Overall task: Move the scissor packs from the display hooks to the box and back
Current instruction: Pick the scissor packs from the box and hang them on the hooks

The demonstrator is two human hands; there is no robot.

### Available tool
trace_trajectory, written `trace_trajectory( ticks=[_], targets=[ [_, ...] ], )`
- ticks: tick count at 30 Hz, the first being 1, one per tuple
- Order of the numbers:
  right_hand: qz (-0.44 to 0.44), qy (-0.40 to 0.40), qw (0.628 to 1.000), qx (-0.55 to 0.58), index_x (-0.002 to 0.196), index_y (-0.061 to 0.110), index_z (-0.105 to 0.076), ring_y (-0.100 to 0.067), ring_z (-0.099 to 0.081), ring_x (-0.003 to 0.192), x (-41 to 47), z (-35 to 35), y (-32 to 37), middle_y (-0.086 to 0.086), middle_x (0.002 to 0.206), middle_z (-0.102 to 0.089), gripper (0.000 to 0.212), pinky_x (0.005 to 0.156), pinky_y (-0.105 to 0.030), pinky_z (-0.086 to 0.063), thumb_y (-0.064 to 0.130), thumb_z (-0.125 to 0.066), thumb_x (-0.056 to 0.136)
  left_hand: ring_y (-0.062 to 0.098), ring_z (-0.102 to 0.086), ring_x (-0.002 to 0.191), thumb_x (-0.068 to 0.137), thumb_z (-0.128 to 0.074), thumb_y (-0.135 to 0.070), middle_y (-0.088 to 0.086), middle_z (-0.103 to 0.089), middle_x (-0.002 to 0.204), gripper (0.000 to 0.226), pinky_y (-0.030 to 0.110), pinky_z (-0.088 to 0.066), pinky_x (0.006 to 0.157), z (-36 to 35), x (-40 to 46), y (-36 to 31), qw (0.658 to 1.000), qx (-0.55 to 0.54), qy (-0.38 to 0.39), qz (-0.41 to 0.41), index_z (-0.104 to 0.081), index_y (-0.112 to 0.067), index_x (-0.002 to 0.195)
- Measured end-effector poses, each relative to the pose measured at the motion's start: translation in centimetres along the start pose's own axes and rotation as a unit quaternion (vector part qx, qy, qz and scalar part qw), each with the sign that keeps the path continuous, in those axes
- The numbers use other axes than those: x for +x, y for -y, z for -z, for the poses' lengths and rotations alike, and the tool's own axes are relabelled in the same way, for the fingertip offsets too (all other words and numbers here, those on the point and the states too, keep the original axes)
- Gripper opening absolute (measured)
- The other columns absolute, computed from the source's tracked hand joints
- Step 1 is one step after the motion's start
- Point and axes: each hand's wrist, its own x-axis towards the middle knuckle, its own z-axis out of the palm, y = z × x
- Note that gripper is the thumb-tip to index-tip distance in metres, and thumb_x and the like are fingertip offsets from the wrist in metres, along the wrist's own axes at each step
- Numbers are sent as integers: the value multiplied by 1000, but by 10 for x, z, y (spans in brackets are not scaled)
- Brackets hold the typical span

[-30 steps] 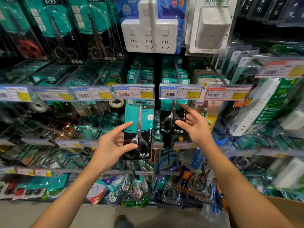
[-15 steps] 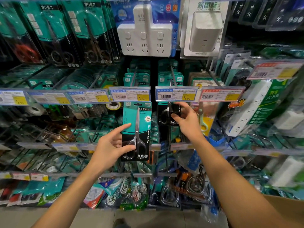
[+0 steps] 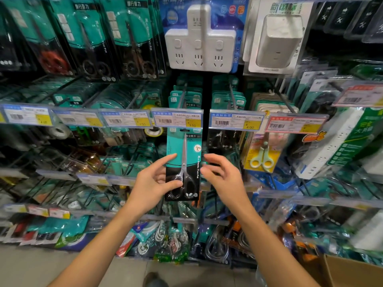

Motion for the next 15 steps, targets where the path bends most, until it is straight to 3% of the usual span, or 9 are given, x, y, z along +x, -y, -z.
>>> trace_trajectory(
  ticks=[2,4,7,11,13,15],
  targets=[
    [3,63,998,10,122,20,-61,5,-64,100,-9,-11,4,15,112,-64,38,75,-16,-54,8,-70,86,-2,-60,61,78,-77,1,-25,-68,70,65,9,-45,63,-1,-1,-4,1000,-13,5,-1,-54,-24,134],
    [12,81,997,-5,122,19,-61,5,-66,95,-10,-17,6,12,112,-66,42,71,-14,-53,2,-70,84,3,-71,82,77,-78,0,-16,-75,93,68,12,-51,72,0,-1,-4,1000,-28,-1,-7,-54,-23,135],
    [17,76,997,-7,117,20,-62,-2,-69,92,-10,-18,7,13,111,-66,41,71,-14,-53,-2,-71,82,11,-71,97,75,-80,-7,-4,-73,112,67,21,-54,81,5,-5,-1,999,-31,-12,-20,-57,-33,132],
    [31,87,996,-2,115,21,-64,-1,-69,91,-14,-17,11,16,109,-66,41,73,-12,-52,0,-73,81,18,-66,111,72,-83,-20,-3,-69,122,67,36,-55,92,10,-11,1,999,-26,-23,-28,-58,-48,128],
    [38,85,996,5,115,24,-64,-6,-70,90,-12,-19,13,11,108,-69,42,74,-16,-53,1,-73,81,20,-64,115,72,-83,-22,-3,-68,123,68,40,-54,96,13,-8,0,999,-16,-24,-27,-57,-50,128],
    [45,76,996,17,117,27,-64,-22,-71,85,-8,-21,15,-4,101,-73,45,72,-27,-57,3,-74,81,19,-62,117,74,-83,-23,-3,-66,126,67,41,-53,95,16,-4,-3,999,-2,-22,-29,-56,-50,129]
  ],
)
